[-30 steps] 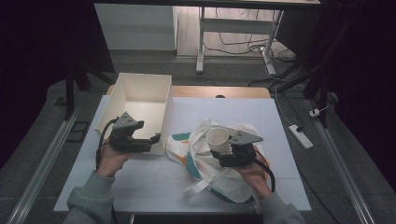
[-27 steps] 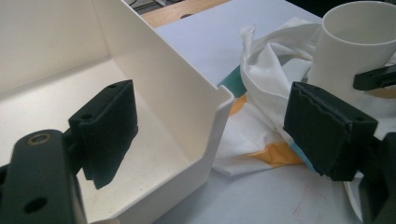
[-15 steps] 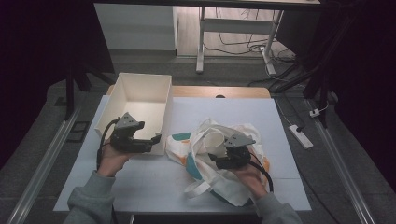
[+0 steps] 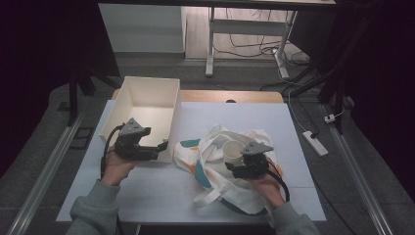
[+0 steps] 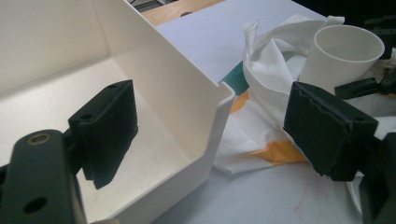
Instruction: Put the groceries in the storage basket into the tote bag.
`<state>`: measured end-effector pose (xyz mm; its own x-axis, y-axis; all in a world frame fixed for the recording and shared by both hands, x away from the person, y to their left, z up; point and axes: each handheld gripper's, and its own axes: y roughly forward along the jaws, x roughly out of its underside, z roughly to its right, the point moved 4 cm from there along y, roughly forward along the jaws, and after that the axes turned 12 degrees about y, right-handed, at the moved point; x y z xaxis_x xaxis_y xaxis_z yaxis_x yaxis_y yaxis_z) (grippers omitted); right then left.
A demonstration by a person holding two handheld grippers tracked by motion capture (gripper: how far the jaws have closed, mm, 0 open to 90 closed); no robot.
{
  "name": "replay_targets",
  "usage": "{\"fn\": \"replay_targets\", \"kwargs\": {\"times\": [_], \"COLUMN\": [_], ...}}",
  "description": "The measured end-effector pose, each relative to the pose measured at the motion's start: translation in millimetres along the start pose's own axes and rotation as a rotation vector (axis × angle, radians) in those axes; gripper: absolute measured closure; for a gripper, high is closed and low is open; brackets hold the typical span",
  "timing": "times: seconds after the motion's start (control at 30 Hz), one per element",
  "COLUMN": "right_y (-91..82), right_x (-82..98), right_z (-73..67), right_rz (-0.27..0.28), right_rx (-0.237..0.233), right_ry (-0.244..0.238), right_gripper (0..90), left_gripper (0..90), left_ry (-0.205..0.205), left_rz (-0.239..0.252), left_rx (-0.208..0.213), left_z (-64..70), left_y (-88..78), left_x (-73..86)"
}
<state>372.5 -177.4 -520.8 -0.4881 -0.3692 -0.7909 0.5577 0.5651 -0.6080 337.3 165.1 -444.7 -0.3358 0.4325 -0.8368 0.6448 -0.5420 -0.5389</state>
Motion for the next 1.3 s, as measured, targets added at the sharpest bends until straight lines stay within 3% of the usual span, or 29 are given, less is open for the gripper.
{"fn": "replay_targets", "kwargs": {"times": [0.13,0.3,0.67,0.7,0.73,0.77,0.8,0.83,1.07,1.3], "right_y": [1.2,5.2,9.6,8.6,8.6,6.5,6.5,-0.3,-29.4,-49.5], "right_x": [0.1,-2.9,-6.9,-8.1,-8.1,-9.7,-9.7,-11.3,-14.4,-17.9], "right_z": [2.6,2.5,4.0,4.5,4.5,5.3,5.3,7.1,9.9,18.7], "right_rz": [0.012,0.020,0.019,-0.002,-0.002,-0.037,-0.037,-0.031,0.039,0.098], "right_rx": [-0.004,0.003,-0.007,-0.006,-0.006,0.018,0.018,0.019,-0.016,-0.055], "right_ry": [0.016,-0.009,-0.016,-0.008,-0.008,-0.011,-0.011,0.006,0.035,0.064], "right_gripper": [22.5,22.6,21.8,14.6,14.6,5.3,5.3,1.4,1.4,7.9], "left_gripper": [17.7,17.7,17.7,17.7,17.7,17.7,17.7,17.7,17.7,17.7], "left_ry": [0.000,0.005,0.009,0.009,0.009,0.009,0.009,0.013,0.015,0.016], "left_rz": [0.000,-0.005,-0.008,-0.007,-0.006,-0.004,-0.002,0.000,0.004,0.007], "left_rx": [-0.002,-0.004,-0.001,-0.001,-0.001,-0.001,-0.001,0.000,0.001,0.003], "left_z": [-0.3,0.2,1.2,1.3,1.6,1.9,2.2,2.7,3.7,5.3], "left_y": [0.0,1.4,2.9,2.7,2.4,2.1,1.9,1.7,0.3,-1.1], "left_x": [0.1,0.3,0.6,0.5,0.3,0.1,-0.2,-0.8,-2.0,-3.3]}}
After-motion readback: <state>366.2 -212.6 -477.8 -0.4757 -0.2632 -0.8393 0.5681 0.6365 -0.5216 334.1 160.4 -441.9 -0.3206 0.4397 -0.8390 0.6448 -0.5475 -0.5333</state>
